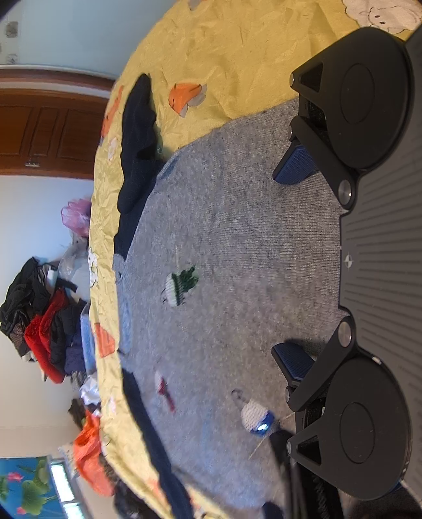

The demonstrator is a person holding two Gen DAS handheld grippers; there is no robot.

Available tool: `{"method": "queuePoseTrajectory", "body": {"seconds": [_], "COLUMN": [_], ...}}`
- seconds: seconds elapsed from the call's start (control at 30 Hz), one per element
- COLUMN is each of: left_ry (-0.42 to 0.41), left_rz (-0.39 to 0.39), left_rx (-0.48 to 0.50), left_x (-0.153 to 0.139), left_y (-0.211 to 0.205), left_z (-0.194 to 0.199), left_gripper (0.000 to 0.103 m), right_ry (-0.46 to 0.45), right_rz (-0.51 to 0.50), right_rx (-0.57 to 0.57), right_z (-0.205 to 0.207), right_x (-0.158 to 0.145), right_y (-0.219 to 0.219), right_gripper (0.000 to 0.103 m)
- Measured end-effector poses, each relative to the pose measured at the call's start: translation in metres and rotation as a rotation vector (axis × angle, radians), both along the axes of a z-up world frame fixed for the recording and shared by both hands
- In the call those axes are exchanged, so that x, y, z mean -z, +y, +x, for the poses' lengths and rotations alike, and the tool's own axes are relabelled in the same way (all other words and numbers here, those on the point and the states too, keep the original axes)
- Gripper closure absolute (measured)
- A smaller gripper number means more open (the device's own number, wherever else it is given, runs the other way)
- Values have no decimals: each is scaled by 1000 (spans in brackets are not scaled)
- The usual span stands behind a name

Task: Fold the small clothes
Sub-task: 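Grasp the navy sleeve cuff with the right tool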

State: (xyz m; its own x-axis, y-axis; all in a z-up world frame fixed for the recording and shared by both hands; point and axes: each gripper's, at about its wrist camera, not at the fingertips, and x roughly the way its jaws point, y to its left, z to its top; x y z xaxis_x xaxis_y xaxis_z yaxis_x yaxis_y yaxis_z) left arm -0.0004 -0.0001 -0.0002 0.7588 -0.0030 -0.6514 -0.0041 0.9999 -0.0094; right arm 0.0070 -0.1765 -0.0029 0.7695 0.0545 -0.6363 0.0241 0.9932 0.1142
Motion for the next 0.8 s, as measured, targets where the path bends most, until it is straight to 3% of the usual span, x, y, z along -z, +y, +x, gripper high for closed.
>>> {"method": "queuePoseTrajectory", "body": {"seconds": [0.1, 0.23, 0.37, 0.47, 0.57, 0.67, 0.8], "left_ry": [0, -3, -4, -4, -4, -3, -4], "left_rz": [1, -9, -13, -12, -12, -10, -10], "left_rx": [0, 0, 1, 0, 0, 1, 3], "left_x": [0, -3, -4, -4, -4, -4, -2], "left_y": [0, 1, 3, 4, 5, 4, 1], "left_z": [0, -2, -4, -4, -3, -2, -1], "left_gripper": [0, 0, 0, 0, 0, 0, 0], "right_ry": [-69, -236, -241, -222, -179, -161, -136], "right_rz": [156, 316, 377, 385, 332, 313, 291], "right_rx": [14, 105, 292, 402, 485, 521, 479], "right_z": [6, 34, 89, 124, 152, 174, 202], "right_x": [-21, -52, -54, -45, -34, -23, -13], "right_y": [-32, -102, -178, -225, -256, -275, -288], "right_gripper": [0, 0, 0, 0, 0, 1, 4]}}
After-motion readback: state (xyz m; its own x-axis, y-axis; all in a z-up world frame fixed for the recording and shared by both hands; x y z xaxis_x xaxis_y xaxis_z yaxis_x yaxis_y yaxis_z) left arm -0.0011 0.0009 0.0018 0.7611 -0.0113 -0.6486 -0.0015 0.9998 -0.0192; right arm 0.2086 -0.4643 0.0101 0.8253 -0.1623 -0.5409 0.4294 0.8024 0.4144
